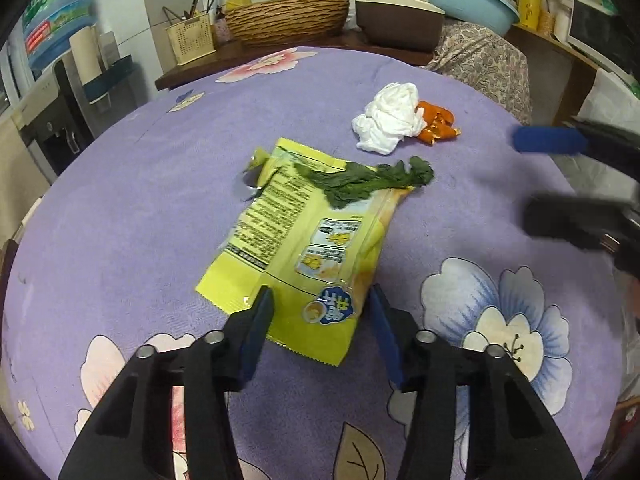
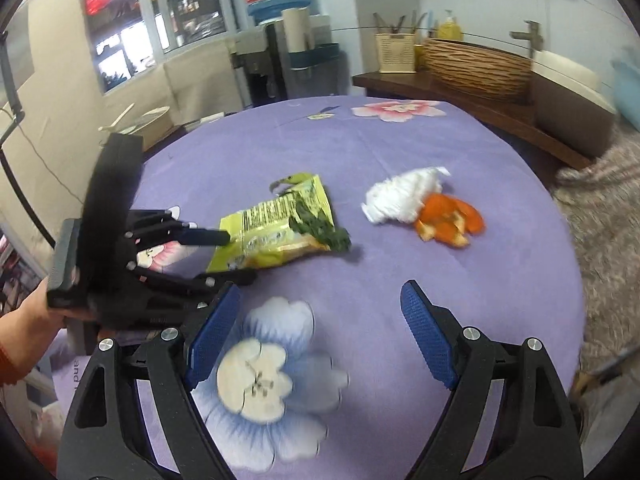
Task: Collect trash
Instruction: 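Grasp the yellow snack bag with the left tool while the right tool grasps the green stem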
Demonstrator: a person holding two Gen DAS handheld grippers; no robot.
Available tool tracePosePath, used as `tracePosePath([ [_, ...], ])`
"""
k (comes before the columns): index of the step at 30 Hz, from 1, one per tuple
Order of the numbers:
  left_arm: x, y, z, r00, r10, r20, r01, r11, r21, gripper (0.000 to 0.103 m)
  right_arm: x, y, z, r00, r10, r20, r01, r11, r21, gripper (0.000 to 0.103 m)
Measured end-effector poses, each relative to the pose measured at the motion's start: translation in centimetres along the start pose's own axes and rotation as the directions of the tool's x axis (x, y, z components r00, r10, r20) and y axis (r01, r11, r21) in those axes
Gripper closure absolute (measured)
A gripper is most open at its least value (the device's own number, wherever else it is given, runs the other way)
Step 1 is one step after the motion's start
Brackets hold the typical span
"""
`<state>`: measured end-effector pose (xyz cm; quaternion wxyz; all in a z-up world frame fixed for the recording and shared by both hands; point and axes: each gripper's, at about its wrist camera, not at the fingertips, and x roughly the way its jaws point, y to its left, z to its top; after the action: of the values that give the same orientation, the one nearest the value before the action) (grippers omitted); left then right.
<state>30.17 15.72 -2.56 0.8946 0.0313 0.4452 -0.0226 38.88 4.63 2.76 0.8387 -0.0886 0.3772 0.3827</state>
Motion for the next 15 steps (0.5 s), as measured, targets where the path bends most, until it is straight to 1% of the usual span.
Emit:
tracePosePath([
  [3, -0.1, 0.0, 0.0, 1.0, -0.003, 0.0, 0.003, 1.0, 0.004, 0.057, 3.1, 0.8, 2.2, 0.999, 0.002, -0.046, -0.005, 0.997, -0.075, 0.029],
  [5, -0.1, 0.1, 0.0, 1.0, -0.009, 0.002, 0.009, 1.0, 0.005, 0.058, 4.8, 1.5, 3.2, 0.998, -0.002, -0.068, -0.006, 0.992, -0.125, 0.038],
  [6, -0.1, 0.1, -0.1, 1.0, -0.013, 0.005, 0.013, 1.0, 0.006, 0.058, 5.6, 1.7, 3.6, 0.997, -0.002, -0.078, -0.009, 0.99, -0.141, 0.04],
  [8, -0.2, 0.3, -0.1, 1.0, -0.022, 0.011, 0.022, 1.0, 0.004, 0.059, 7.9, 1.9, 4.1, 0.991, -0.017, -0.136, -0.007, 0.985, -0.172, 0.049],
  [9, -0.2, 0.4, -0.2, 1.0, -0.025, 0.014, 0.025, 1.0, 0.003, 0.059, 9.0, 1.8, 4.2, 0.986, -0.034, -0.166, 0.004, 0.983, -0.183, 0.052],
  [10, -0.2, 0.4, -0.2, 1.0, -0.026, 0.016, 0.026, 1.0, 0.004, 0.059, 9.6, 1.8, 4.2, 0.983, -0.039, -0.181, 0.005, 0.982, -0.188, 0.058],
  [11, -0.2, 0.4, -0.3, 1.0, -0.025, 0.018, 0.025, 1.0, 0.005, 0.06, 10.3, 1.7, 4.0, 0.978, -0.035, -0.204, -0.005, 0.981, -0.193, 0.065],
  [12, -0.2, 0.4, -0.2, 1.0, -0.025, 0.017, 0.025, 1.0, 0.005, 0.06, 10.5, 1.6, 3.9, 0.976, -0.027, -0.214, -0.014, 0.982, -0.187, 0.069],
  [14, -0.2, 0.3, -0.2, 1.0, -0.026, 0.015, 0.026, 1.0, 0.007, 0.061, 10.4, 1.3, 3.8, 0.978, -0.039, -0.207, 0.002, 0.984, -0.178, 0.08],
  [15, -0.2, 0.3, -0.2, 0.999, -0.03, 0.015, 0.029, 0.999, 0.012, 0.063, 10.2, 1.1, 3.7, 0.978, -0.045, -0.203, 0.01, 0.985, -0.17, 0.084],
])
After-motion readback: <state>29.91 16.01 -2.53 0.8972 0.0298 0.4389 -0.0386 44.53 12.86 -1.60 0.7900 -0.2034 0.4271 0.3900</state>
